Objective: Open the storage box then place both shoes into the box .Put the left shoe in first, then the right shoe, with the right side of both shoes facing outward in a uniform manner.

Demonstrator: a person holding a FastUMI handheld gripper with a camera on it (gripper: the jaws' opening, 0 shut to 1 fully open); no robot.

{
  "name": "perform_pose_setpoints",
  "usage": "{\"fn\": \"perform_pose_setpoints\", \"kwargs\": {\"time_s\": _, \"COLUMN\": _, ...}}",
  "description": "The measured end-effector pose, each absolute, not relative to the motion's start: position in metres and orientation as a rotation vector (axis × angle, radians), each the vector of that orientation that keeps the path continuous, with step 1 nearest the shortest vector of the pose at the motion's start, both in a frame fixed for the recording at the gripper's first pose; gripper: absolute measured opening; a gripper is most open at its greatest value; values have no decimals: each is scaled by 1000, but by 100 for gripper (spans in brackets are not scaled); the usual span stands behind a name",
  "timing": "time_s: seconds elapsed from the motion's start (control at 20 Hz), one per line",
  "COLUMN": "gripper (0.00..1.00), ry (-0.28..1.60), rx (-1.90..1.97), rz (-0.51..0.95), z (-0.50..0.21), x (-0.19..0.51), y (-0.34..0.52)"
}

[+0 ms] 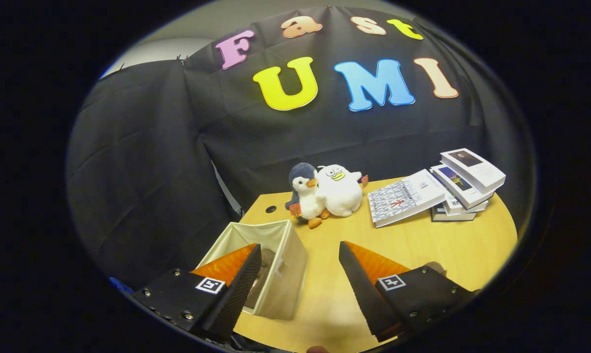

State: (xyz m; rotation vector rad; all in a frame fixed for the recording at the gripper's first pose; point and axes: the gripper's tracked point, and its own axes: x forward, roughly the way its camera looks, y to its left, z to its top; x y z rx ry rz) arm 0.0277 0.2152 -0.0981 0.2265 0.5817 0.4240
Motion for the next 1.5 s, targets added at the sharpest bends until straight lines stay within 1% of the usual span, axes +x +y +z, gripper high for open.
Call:
{"fn": "perform_pose_setpoints", "kwargs": {"time_s": 0.35, "gripper": 98, "ry": 585, "rx": 173, "rz": 302, "z": -120, "x": 32, "y": 127}}
{"fn": "perform_pose_setpoints", "kwargs": {"time_s": 0.8, "gripper": 98, "ry": 667, "rx": 136, "rz": 166, "z": -183, "x": 15, "y": 35}}
{"fn": "perform_pose_setpoints", "kwargs": {"time_s": 1.2, "gripper": 98, "ry": 795, "rx": 117, "rz": 128, "z": -250, "x": -6, "y": -8}}
{"fn": "perform_pose_setpoints", "kwargs": {"time_s": 1.5, "gripper": 98, "ry": 903, "rx": 101, "rz": 163, "z": -294, "x": -23, "y": -17}}
